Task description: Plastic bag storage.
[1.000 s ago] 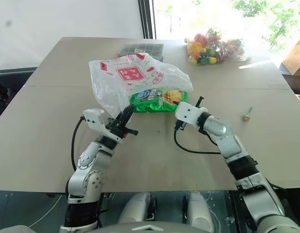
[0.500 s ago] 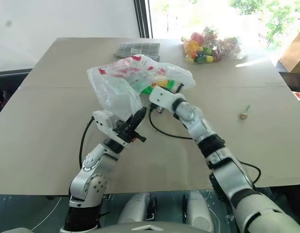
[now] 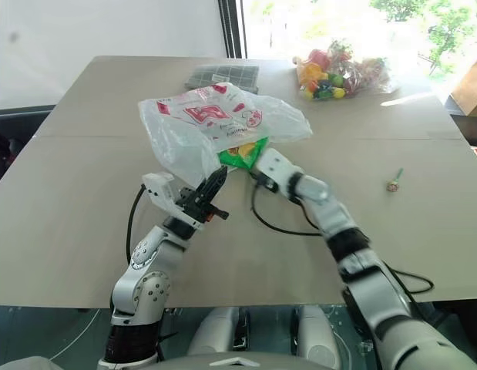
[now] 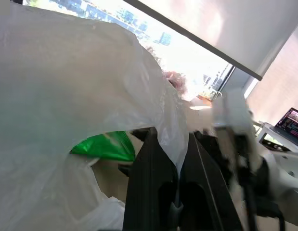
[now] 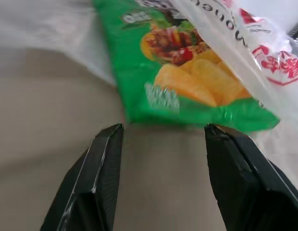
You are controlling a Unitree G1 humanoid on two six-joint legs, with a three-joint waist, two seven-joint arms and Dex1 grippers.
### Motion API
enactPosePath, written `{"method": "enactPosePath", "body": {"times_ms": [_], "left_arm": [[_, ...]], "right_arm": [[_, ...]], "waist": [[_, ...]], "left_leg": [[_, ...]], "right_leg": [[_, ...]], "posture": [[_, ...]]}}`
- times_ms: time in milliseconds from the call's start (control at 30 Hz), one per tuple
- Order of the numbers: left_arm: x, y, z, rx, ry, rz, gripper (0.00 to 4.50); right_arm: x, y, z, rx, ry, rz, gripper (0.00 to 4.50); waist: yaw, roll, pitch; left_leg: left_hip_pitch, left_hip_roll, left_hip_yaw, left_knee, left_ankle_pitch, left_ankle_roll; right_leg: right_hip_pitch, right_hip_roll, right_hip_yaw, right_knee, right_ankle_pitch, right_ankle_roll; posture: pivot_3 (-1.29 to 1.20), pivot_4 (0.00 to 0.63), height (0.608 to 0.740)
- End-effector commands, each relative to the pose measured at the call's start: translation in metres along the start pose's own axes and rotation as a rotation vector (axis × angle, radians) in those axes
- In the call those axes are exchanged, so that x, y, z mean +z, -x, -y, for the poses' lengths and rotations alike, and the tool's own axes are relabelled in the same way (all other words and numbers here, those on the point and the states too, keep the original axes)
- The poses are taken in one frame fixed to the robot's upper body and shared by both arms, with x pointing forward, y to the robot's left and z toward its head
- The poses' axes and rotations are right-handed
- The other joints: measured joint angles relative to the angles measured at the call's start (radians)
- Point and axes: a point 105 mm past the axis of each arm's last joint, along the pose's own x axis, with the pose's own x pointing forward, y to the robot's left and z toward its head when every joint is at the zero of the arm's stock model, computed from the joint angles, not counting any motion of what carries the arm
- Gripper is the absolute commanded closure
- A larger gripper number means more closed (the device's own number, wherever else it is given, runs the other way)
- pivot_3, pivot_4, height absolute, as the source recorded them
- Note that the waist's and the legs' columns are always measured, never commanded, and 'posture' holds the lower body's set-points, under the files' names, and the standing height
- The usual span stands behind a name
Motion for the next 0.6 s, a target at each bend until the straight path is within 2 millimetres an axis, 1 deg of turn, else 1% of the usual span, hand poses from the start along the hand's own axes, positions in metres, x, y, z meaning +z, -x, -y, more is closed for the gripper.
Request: {"method": "enactPosePath", "body": {"times_ms": [33,67,100,133,167,233,333,433,500,533,567,600], "left_arm": [[0.005,-0.001,0.004,-0.019,0.009,0.025,4.5],[0.005,-0.001,0.005,-0.023,0.009,0.021,4.5],[0.004,-0.001,0.005,-0.026,0.009,0.019,4.5],[0.005,-0.001,0.005,-0.027,0.011,0.02,4.5],[0.005,-0.001,0.005,-0.027,0.011,0.022,4.5],[0.005,-0.001,0.003,-0.027,0.014,0.021,4.5],[0.002,0.0,0.003,-0.031,0.022,0.011,4.5],[-0.001,0.001,0.003,-0.045,0.022,-0.003,4.5],[-0.002,0.001,0.004,-0.052,0.017,-0.007,4.5],[-0.002,0.0,0.003,-0.051,0.016,-0.006,4.5],[-0.002,-0.001,0.002,-0.05,-0.003,-0.001,4.5],[-0.002,-0.002,0.002,-0.05,-0.016,0.002,4.5]], "right_arm": [[0.024,0.044,0.02,-0.041,0.056,0.092,1.78],[0.019,0.057,0.031,-0.117,0.057,0.058,1.78],[0.016,0.065,0.038,-0.17,0.057,0.035,1.78],[0.009,0.082,0.057,-0.316,0.042,0.0,1.78],[0.003,0.098,0.07,-0.432,0.035,-0.03,1.78],[-0.008,0.134,0.088,-0.652,0.045,-0.092,1.78],[-0.02,0.166,0.093,-0.833,-0.001,-0.165,1.78],[-0.026,0.184,0.094,-0.95,-0.049,-0.208,1.78],[-0.037,0.201,0.096,-1.069,-0.122,-0.257,1.78],[-0.044,0.206,0.093,-1.101,-0.168,-0.283,1.78],[-0.056,0.202,0.085,-1.093,-0.268,-0.305,1.78],[-0.063,0.198,0.079,-1.077,-0.337,-0.318,1.78]], "waist": [[0.0,0.0,0.0],[0.0,0.0,0.0],[-0.004,0.0,0.0],[-0.008,0.0,0.0],[-0.007,0.0,0.0],[-0.004,0.001,0.0],[0.004,0.001,0.0],[0.0,0.001,0.0],[-0.003,0.001,0.0],[-0.001,0.001,0.0],[0.0,0.001,0.0],[0.0,0.001,-0.001]], "left_leg": [[0.0,0.0,0.0,0.0,0.0,0.0],[0.0,0.0,0.0,0.0,0.0,0.0],[0.001,0.0,0.0,0.0,0.0,0.0],[0.002,0.0,0.001,0.0,0.0,0.0],[0.003,0.001,0.002,0.0,0.0,0.0],[0.003,0.001,0.001,0.0,0.001,-0.001],[0.002,0.0,0.001,0.0,0.001,-0.001],[0.003,0.0,0.002,0.0,0.001,-0.001],[0.003,0.0,0.002,0.0,0.001,-0.001],[0.003,0.0,0.002,0.0,0.001,-0.001],[0.003,0.0,0.001,0.0,0.001,-0.001],[0.003,0.0,0.001,0.0,0.001,-0.001]], "right_leg": [[0.0,0.0,0.0,0.0,0.0,0.0],[0.0,0.0,0.0,0.0,0.0,0.0],[0.0,0.001,0.0,0.0,0.0,0.0],[0.0,0.001,0.001,0.001,0.0,0.0],[0.0,0.001,0.002,0.002,0.0,0.0],[0.0,0.002,0.002,0.002,0.0,0.0],[0.0,0.002,0.002,0.002,0.0,0.0],[0.0,0.002,0.003,0.002,0.0,0.0],[0.0,0.002,0.003,0.002,0.0,0.0],[0.0,0.003,0.003,0.002,0.0,0.0],[0.0,0.003,0.002,0.002,0.0,0.0],[0.0,0.003,0.003,0.002,0.0,0.0]], "posture": [[0.0,0.15,0.738],[0.0,0.15,0.738],[0.0,0.15,0.738],[0.0,0.15,0.738],[0.0,0.15,0.738],[0.0,0.15,0.738],[0.0,0.15,0.738],[0.0,0.15,0.738],[0.0,0.15,0.738],[0.0,0.15,0.738],[0.0,0.15,0.738],[0.0,0.15,0.738]]}}
